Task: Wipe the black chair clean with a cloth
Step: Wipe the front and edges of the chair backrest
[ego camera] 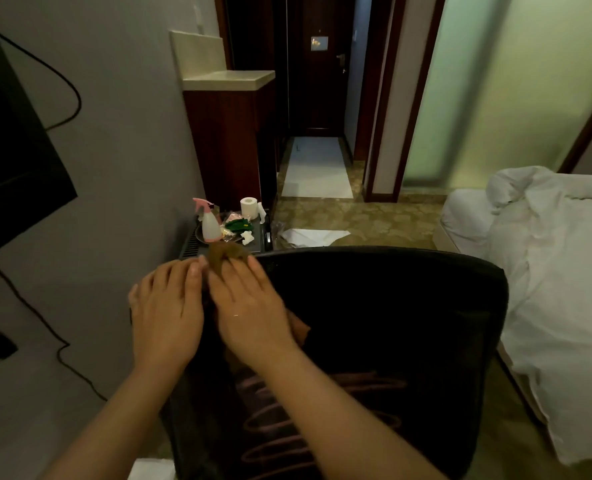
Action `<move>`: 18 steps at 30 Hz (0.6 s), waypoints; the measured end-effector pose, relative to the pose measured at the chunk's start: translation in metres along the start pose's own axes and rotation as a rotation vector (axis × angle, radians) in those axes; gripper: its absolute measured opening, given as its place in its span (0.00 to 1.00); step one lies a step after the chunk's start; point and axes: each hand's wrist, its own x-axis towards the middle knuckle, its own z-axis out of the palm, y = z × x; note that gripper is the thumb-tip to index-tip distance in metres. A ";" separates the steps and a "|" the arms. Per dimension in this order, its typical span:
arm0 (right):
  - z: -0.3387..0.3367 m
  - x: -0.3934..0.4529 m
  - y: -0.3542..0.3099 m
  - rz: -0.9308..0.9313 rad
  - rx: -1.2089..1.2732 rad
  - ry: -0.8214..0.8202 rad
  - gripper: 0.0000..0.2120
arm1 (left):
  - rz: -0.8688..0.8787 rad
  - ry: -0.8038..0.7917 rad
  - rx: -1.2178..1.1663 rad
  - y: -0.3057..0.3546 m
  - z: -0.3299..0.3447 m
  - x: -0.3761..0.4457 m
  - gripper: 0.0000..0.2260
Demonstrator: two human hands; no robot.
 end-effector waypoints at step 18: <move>-0.015 0.026 0.016 0.011 0.004 0.115 0.14 | 0.000 0.001 -0.149 0.001 0.004 0.005 0.33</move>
